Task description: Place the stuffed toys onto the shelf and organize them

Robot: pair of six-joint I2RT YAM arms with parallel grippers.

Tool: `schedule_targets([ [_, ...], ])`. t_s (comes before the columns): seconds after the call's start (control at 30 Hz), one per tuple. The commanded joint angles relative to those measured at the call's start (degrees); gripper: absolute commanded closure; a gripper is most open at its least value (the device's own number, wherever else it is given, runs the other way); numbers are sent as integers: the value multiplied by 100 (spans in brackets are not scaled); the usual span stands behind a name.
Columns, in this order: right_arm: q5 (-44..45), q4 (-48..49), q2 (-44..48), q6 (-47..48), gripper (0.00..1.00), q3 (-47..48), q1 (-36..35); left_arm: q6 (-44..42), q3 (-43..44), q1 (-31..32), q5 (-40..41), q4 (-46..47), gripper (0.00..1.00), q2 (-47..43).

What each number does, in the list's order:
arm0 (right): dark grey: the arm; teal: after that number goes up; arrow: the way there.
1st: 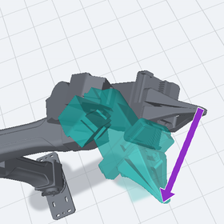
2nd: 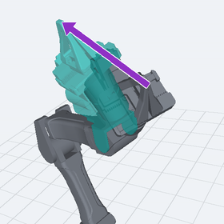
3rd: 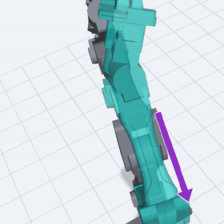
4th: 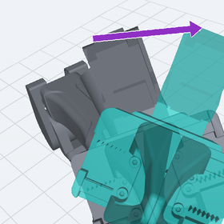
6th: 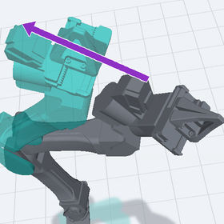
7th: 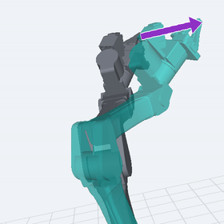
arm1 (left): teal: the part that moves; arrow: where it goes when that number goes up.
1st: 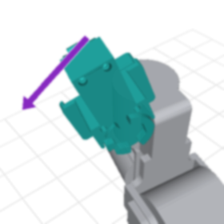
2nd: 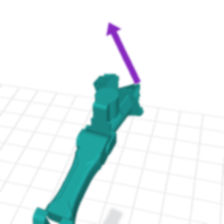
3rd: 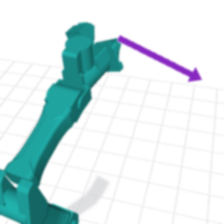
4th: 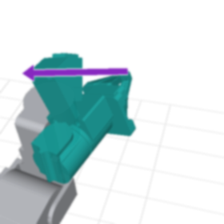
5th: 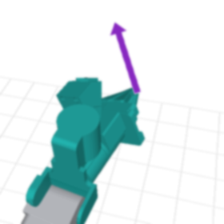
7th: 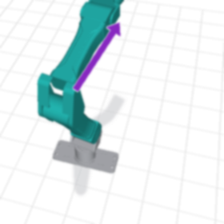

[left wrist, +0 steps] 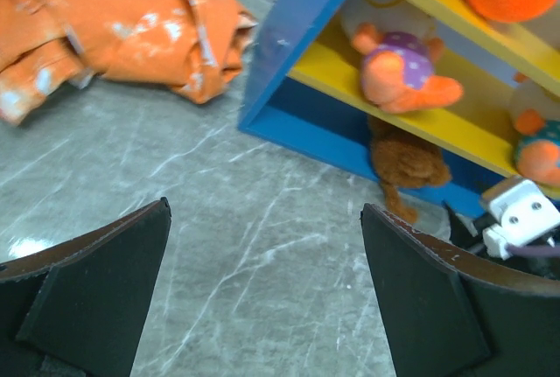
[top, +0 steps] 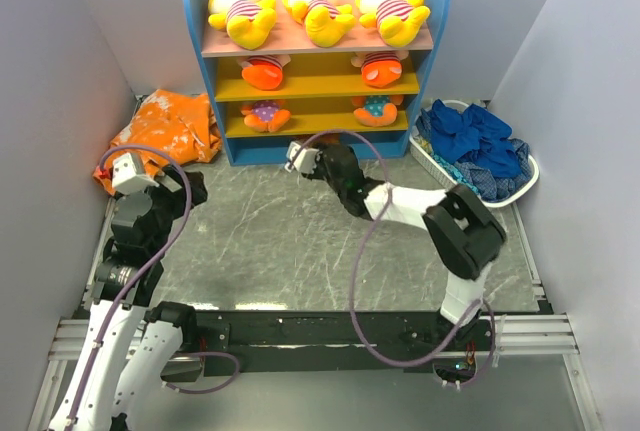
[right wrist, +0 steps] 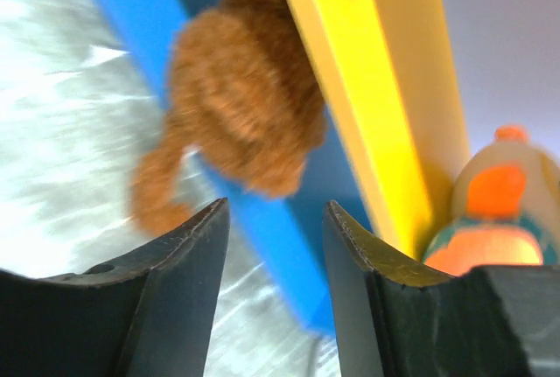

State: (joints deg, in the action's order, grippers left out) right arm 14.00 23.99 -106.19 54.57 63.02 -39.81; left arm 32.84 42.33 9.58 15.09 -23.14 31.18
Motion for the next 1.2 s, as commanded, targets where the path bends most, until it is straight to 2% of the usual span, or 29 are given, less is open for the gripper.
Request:
schedule_targets([
  [0.0, 129, -165, 1299, -1376, 47, -518, -430, -330, -128, 17, -752, 608, 4, -147],
  [0.1, 305, -1261, 2162, -2719, 44, -634, -720, -427, -216, 26, -1455, 837, 3, -156],
  [0.13, 305, -1630, 2329, -3585, 43, -564, -747, -445, -259, 78, -1735, 898, 4, -182],
  [0.17, 305, -2339, 2592, -4046, 43, -485, -791, -471, -286, 105, -1877, 959, 3, -208],
  [0.23, 96, -2985, 2813, -5125, 41, -282, -800, -506, -374, 192, -2158, 1223, 4, -279],
  [0.27, -10, -3449, 3032, -5349, 37, -282, -809, -515, -392, 202, -2508, 1311, 4, -279],
  [0.37, -204, -3594, 3812, -6272, 28, -606, -888, -498, -462, 237, -3272, 1601, 4, -323],
  [0.4, -353, -3577, 4051, -6404, 22, -868, -888, -498, -488, 246, -3485, 1689, 4, -332],
  [0.43, -615, -3550, 4280, -6571, 0, -993, -888, -463, -541, 254, -3635, 1837, 3, -323],
  [0.57, -469, -3673, 5527, -7327, 0, -1450, -888, -419, -576, 333, -4198, 1988, 4, -314],
  [0.63, -293, -3691, 5863, -7984, 0, -1661, -888, -375, -620, 412, -4452, 2058, 4, -323],
  [0.7, 190, -3866, 6311, -8512, 0, -1749, -888, -331, -638, 456, -4803, 2225, 4, -323],
  [0.87, 392, -3849, 7137, -8893, 0, -1987, -888, -94, -752, 500, -5341, 2612, 4, -314],
  [1.17, 648, -3990, 7332, -9157, 0, -2049, -888, -181, -752, 571, -5174, 2525, 4, -323],
])
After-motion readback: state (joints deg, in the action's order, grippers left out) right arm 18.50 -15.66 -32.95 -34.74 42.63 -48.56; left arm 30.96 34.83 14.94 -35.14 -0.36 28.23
